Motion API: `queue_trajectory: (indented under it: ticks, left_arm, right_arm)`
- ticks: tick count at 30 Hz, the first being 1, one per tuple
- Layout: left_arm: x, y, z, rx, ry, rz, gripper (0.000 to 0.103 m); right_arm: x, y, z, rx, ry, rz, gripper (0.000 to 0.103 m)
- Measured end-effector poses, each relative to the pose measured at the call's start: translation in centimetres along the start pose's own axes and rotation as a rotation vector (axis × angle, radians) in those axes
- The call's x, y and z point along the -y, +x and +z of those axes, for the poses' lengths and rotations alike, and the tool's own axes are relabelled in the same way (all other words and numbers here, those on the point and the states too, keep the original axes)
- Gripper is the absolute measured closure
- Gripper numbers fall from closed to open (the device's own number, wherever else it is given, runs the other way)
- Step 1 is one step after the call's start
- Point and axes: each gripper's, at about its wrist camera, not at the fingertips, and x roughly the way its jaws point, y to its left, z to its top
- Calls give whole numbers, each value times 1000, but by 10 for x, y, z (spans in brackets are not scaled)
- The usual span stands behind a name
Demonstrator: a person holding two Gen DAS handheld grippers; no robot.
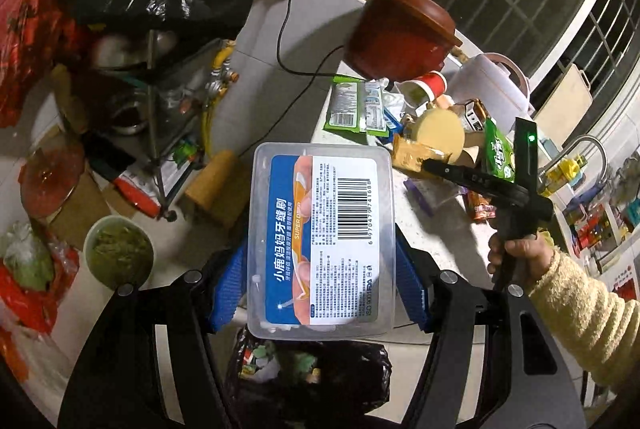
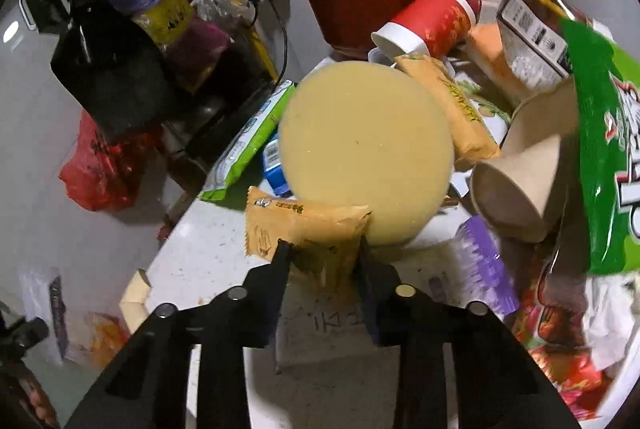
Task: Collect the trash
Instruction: 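Grasp the clear plastic toothpick box with the left tool while the right tool grasps an orange snack bar, then lower the box and snack bar into the black trash bag and release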
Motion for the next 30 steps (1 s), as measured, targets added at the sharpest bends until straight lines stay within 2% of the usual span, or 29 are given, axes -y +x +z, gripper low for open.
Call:
queue_trajectory:
  ticks: [1,3,10,14,16,18,21,22,24,28,30]
  left_arm:
    - [0,-1,-2,0,3,0,40]
    - [3,2,-1,-6,12,-9,40]
    - [24,16,-3,-44,66,-53,40]
    - [38,13,-16,-69,123,-103,40]
    - [42,9,-33,-106,157,-140,40]
    - [45,9,-52,-161,193,-140,40]
    - [44,23,-87,-298,203,-152,40]
    - [43,35,-104,-359,198,-143,40]
    - [40,54,-124,-423,180,-139,40]
    - [36,116,-170,-535,171,-100,40]
    - [31,155,-198,-599,178,-57,40]
  right_arm:
    - [-2,-4,-2,5,1,13,85]
    - [-8,-20,-4,29,-7,41,88]
    - [-34,-82,-17,92,-30,163,89]
    - [-47,-115,-42,63,-56,224,89]
    - [-52,-132,-61,27,-86,240,89]
    - [-57,-143,-90,-42,-114,249,89]
    - [-57,-140,-131,-151,-137,215,89]
    - [-52,-133,-149,-197,-116,209,89]
    - [-43,-119,-177,-255,-97,177,89]
    - [-15,-63,-245,-395,-39,104,89]
    - [1,-25,-281,-473,-27,35,89]
